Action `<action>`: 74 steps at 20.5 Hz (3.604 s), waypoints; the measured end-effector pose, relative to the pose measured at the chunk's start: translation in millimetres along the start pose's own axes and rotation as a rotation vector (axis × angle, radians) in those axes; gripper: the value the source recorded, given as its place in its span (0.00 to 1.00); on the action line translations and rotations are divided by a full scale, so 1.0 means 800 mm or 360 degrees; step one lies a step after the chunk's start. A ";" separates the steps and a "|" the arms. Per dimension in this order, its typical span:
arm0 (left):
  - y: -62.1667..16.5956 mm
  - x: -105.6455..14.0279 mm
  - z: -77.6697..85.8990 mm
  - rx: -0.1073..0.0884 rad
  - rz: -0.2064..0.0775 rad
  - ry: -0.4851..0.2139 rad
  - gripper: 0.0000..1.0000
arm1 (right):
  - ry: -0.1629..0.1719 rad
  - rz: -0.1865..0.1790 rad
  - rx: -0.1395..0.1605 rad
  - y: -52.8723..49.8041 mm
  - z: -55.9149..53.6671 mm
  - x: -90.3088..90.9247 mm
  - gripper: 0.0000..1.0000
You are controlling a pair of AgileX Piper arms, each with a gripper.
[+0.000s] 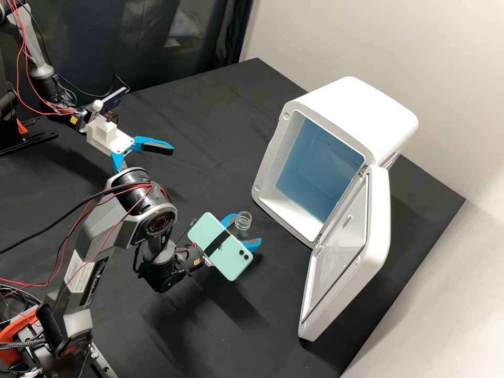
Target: Place the flask in the incubator
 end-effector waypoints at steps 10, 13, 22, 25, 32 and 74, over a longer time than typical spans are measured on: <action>-0.0007 -0.001 0.000 -0.0001 -0.0004 0.0001 1.00 | 0.0007 0.0001 -0.0005 -0.002 -0.001 0.000 0.00; -0.0007 -0.001 0.000 -0.0001 -0.0004 0.0001 1.00 | 0.0007 0.0001 -0.0005 -0.002 -0.001 0.000 0.00; -0.0014 0.000 0.003 0.0000 -0.0008 -0.0016 1.00 | -0.0057 0.0078 0.0044 0.014 0.011 -0.002 0.00; -0.0014 0.000 0.003 0.0000 -0.0008 -0.0016 1.00 | -0.0061 0.0130 0.0082 0.028 0.010 -0.011 0.00; 0.0013 -0.001 0.004 0.0005 0.0006 -0.0019 1.00 | -0.0009 0.0250 0.0149 0.064 0.007 -0.040 0.00; 0.0032 -0.001 0.011 0.0012 0.0023 -0.0056 1.00 | -0.0168 0.0197 -0.0038 0.094 -0.173 0.239 0.00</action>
